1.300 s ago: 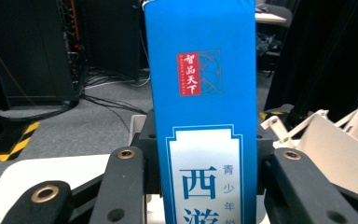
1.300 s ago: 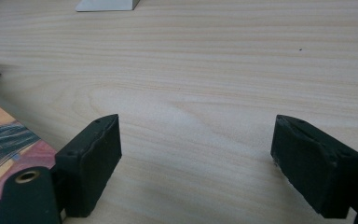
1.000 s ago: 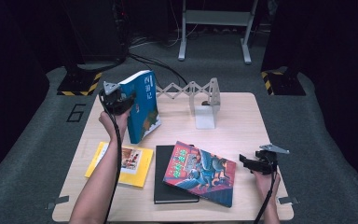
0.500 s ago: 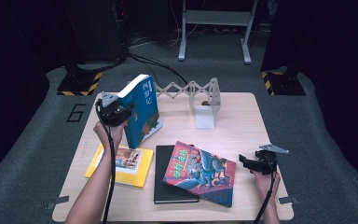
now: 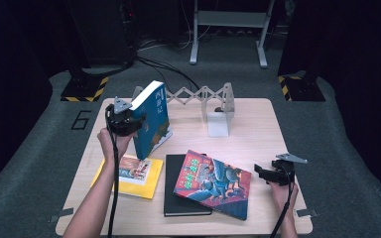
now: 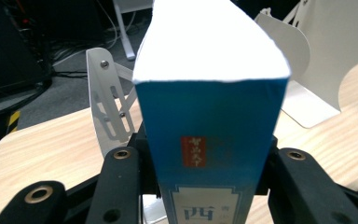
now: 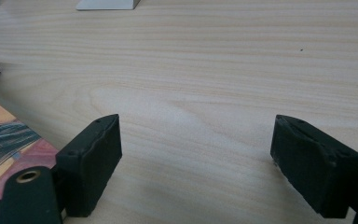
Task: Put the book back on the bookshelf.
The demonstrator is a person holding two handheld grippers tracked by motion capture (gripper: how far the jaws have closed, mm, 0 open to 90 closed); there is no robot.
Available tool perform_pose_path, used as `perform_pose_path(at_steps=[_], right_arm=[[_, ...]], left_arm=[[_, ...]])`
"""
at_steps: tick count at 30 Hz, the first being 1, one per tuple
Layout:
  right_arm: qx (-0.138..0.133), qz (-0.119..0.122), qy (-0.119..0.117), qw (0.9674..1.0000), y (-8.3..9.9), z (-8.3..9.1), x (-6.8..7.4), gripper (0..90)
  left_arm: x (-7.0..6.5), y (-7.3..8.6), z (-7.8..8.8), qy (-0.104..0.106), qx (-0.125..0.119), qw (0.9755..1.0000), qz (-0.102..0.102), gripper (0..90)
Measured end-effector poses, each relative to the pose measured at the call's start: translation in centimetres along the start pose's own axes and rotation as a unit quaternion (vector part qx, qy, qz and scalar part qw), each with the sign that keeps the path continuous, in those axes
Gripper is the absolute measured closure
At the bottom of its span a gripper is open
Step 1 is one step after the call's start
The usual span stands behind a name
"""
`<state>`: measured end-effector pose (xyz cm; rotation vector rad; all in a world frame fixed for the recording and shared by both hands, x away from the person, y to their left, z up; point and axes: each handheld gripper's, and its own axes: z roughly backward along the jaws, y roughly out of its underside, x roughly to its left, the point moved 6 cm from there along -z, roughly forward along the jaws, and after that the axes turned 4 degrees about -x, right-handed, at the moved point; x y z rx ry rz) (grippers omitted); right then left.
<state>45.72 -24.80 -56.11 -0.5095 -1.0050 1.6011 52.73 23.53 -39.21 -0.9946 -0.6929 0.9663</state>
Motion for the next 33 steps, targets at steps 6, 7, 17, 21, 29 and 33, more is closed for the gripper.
perform_pose_path(at_steps=[6,7,17,21,29,33], right_arm=[[0.000,-0.001,0.002,1.0000,0.0,0.0,0.0,15.9],[-0.002,-0.001,0.002,1.0000,0.0,0.0,0.0,15.9],[0.000,0.001,0.000,1.0000,0.0,-0.1,0.0,16.1],[0.000,0.000,-0.001,1.0000,0.0,0.0,0.0,16.2],[0.000,-0.002,-0.001,1.0000,0.0,0.0,0.0,16.2],[0.000,-0.001,-0.002,1.0000,0.0,0.0,0.0,16.2]], left_arm=[[0.6,-0.7,-0.5,0.029,0.022,0.9994,-0.001,57.6],[0.6,-1.0,-0.6,0.034,0.027,0.9990,-0.005,57.4],[0.4,-1.7,-1.4,0.035,0.046,0.9983,-0.007,60.8],[0.7,-1.3,-1.1,0.014,0.011,0.9997,0.017,62.1],[1.4,-2.0,-1.5,-0.021,-0.038,0.9965,0.071,62.4],[1.8,-2.3,-1.8,-0.024,-0.057,0.9931,0.100,62.4]])
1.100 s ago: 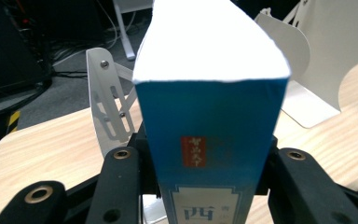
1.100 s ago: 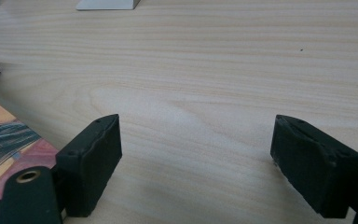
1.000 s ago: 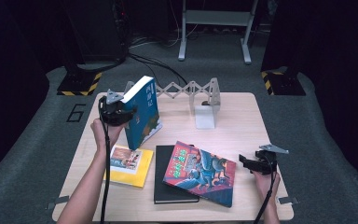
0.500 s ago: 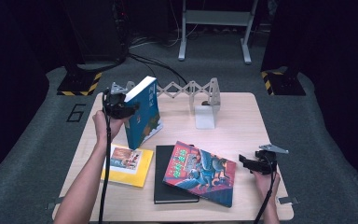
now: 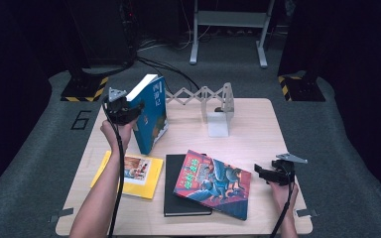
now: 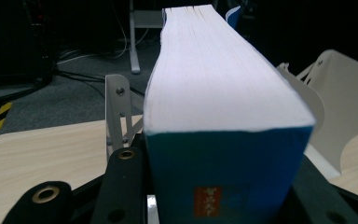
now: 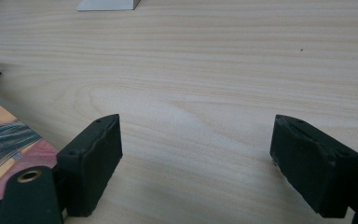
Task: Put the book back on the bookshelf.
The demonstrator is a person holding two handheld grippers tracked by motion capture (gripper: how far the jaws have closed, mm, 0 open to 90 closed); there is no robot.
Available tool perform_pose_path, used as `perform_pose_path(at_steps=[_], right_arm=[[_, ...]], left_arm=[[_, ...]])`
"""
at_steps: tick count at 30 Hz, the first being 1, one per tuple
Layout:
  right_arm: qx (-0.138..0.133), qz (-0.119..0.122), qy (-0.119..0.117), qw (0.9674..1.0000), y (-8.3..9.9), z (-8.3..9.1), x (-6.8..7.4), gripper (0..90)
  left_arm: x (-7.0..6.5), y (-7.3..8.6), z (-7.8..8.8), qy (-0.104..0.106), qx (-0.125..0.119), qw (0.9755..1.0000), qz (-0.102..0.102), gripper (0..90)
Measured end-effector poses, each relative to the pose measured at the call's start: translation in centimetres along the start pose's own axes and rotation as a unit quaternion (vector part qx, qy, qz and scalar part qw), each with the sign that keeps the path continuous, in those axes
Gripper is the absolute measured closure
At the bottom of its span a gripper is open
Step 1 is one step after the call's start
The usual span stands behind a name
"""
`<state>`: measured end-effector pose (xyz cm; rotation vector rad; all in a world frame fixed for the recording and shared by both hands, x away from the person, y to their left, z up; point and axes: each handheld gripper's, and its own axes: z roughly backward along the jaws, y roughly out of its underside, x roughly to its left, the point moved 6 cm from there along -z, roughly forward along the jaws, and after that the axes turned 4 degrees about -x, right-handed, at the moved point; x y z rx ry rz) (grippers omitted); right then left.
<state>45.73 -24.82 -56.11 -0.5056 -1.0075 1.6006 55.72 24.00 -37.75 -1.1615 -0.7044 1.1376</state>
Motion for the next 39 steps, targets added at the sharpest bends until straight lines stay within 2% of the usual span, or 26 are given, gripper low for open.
perform_pose_path(at_steps=[4,9,14,16,17,18,22,28,35,39], right_arm=[[-0.002,-0.002,0.000,1.0000,0.0,0.0,0.0,16.2],[-0.001,-0.003,0.002,1.0000,0.0,0.1,0.1,16.3],[-0.003,0.000,0.001,1.0000,0.0,0.0,0.0,16.4],[-0.004,0.000,0.001,1.0000,0.0,0.1,0.0,16.4],[-0.004,0.000,0.001,1.0000,0.0,0.1,0.0,16.4],[-0.004,0.001,0.001,1.0000,0.0,0.1,0.1,16.4],[-0.004,0.002,0.002,1.0000,0.0,0.0,0.1,16.4],[-0.005,0.000,0.003,1.0000,0.0,0.1,0.1,16.4],[-0.004,-0.003,0.003,1.0000,0.0,0.1,0.1,16.4],[-0.005,-0.001,0.002,1.0000,0.0,0.1,0.1,16.4]], left_arm=[[0.2,-0.4,-0.3,-0.008,-0.019,0.9996,0.017,62.4],[0.3,-0.6,-0.6,-0.020,-0.041,0.9986,0.028,62.4],[1.0,0.5,-1.4,-0.037,-0.052,0.9966,0.052,62.3],[1.2,1.1,-1.6,-0.041,-0.050,0.9964,0.054,62.2],[1.3,1.2,-1.5,-0.044,-0.059,0.9959,0.053,62.2],[1.4,1.3,-1.5,-0.041,-0.059,0.9958,0.056,62.2],[1.9,1.6,-1.4,-0.052,-0.061,0.9943,0.070,62.0],[2.3,2.2,-0.9,-0.061,-0.032,0.9970,0.035,61.3],[2.1,2.0,-0.6,-0.047,-0.003,0.9988,0.008,60.3],[2.3,1.7,-0.8,-0.034,0.026,0.9990,-0.004,57.4]])
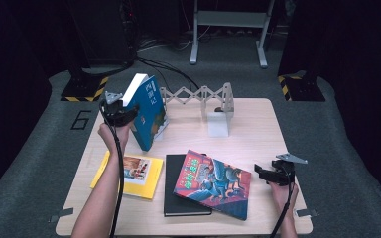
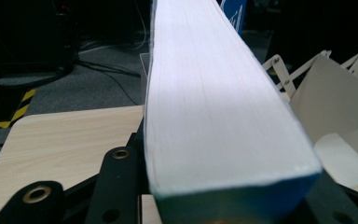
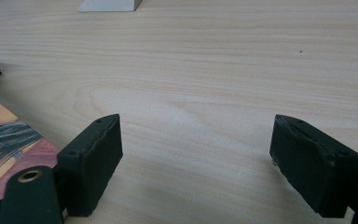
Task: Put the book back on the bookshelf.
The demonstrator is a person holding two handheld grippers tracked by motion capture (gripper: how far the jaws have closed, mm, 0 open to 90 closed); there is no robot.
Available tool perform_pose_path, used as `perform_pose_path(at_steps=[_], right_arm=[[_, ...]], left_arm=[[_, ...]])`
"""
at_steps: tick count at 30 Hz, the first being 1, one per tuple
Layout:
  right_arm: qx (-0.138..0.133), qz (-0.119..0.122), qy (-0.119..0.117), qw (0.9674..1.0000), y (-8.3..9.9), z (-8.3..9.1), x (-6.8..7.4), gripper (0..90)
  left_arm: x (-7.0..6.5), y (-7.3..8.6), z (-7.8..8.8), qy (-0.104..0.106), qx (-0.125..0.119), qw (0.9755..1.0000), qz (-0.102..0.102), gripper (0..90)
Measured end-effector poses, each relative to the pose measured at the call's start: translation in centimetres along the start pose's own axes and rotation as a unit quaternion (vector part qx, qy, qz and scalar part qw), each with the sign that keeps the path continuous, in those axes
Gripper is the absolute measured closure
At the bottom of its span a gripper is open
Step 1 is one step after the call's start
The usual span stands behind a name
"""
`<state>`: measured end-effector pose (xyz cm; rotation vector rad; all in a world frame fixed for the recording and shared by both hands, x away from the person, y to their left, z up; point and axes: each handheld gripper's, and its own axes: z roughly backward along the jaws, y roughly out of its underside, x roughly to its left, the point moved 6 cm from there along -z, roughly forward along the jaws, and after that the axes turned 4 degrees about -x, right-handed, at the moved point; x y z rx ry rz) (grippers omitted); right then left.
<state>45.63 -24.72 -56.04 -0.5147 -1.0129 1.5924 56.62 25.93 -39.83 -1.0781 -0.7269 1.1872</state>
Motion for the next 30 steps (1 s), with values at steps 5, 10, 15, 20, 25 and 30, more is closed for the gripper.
perform_pose_path(at_steps=[5,10,15,20,25,30], right_arm=[[0.000,0.003,-0.001,1.0000,0.0,0.0,0.0,16.4],[0.001,0.003,-0.001,1.0000,0.0,0.0,0.0,16.4],[0.003,0.000,0.001,1.0000,0.0,-0.1,0.0,16.4],[0.003,0.000,0.001,1.0000,0.0,-0.1,0.0,16.5],[0.003,0.000,0.000,1.0000,0.0,-0.1,0.0,16.6],[0.001,0.002,-0.001,1.0000,0.0,-0.1,-0.1,16.8]], left_arm=[[0.2,-0.7,-0.4,0.018,0.030,0.9993,-0.011,52.6],[0.2,-1.7,-0.6,0.022,0.046,0.9984,-0.025,49.7],[0.0,-2.8,-1.4,0.028,0.076,0.9958,-0.044,44.0],[0.1,-3.3,-2.3,0.009,0.102,0.9930,-0.058,46.7],[0.1,-3.4,-2.1,0.022,0.094,0.9943,-0.044,58.6],[0.1,-3.2,-1.9,0.026,0.077,0.9964,-0.025,60.9]])
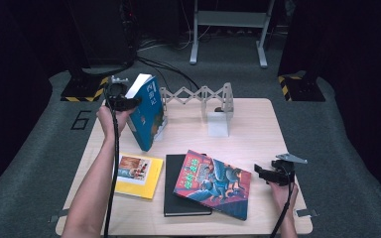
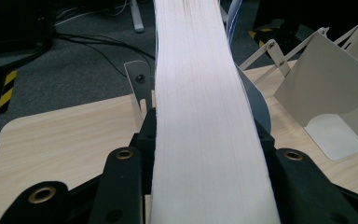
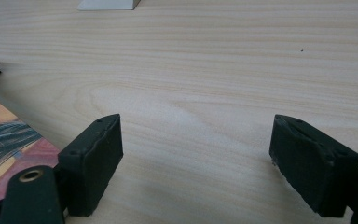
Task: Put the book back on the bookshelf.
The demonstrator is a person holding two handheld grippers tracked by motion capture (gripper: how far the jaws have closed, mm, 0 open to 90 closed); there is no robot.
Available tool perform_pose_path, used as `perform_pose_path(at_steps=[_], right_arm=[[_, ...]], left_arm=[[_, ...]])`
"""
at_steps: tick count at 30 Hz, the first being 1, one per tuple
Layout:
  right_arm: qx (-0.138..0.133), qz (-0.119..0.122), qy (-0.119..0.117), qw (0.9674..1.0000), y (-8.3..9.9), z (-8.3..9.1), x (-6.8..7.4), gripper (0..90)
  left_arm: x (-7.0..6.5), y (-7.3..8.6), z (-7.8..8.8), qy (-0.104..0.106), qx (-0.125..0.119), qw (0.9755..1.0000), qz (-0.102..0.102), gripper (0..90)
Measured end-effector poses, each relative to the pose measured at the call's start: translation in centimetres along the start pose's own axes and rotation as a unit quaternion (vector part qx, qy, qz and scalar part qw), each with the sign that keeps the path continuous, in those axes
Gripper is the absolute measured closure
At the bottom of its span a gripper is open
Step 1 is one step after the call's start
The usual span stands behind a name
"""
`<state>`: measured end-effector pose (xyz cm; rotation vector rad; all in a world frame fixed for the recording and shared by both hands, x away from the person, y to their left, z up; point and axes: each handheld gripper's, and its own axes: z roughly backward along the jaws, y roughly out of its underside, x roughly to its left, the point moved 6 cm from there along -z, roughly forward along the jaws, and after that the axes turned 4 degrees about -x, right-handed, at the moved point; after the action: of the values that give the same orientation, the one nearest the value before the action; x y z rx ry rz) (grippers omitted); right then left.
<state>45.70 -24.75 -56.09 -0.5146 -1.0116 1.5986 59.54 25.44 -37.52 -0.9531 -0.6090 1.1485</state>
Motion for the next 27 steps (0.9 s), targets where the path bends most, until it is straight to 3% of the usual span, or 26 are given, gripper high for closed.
perform_pose_path(at_steps=[6,9,11,16,20,27], right_arm=[[0.000,0.000,-0.001,1.0000,0.0,0.0,0.0,16.8],[0.000,0.000,-0.001,1.0000,0.0,0.0,0.0,16.8],[0.000,0.000,-0.001,1.0000,0.0,0.0,0.0,16.8],[0.000,-0.003,-0.001,1.0000,0.0,0.1,0.0,16.9],[0.000,-0.003,0.001,1.0000,0.0,0.1,0.0,16.9],[0.000,-0.003,0.003,1.0000,0.0,0.1,0.0,16.7]], left_arm=[[0.6,0.2,0.1,0.011,-0.014,0.9989,0.043,61.4],[1.0,0.4,-0.1,0.019,-0.023,0.9961,0.083,61.4],[1.1,0.4,-0.2,0.017,-0.032,0.9947,0.097,61.4],[1.2,0.4,-0.6,-0.004,-0.049,0.9929,0.108,61.3],[1.4,0.4,-0.8,-0.008,-0.042,0.9920,0.119,61.0],[1.3,0.2,-0.9,-0.019,-0.026,0.9945,0.100,57.0]])
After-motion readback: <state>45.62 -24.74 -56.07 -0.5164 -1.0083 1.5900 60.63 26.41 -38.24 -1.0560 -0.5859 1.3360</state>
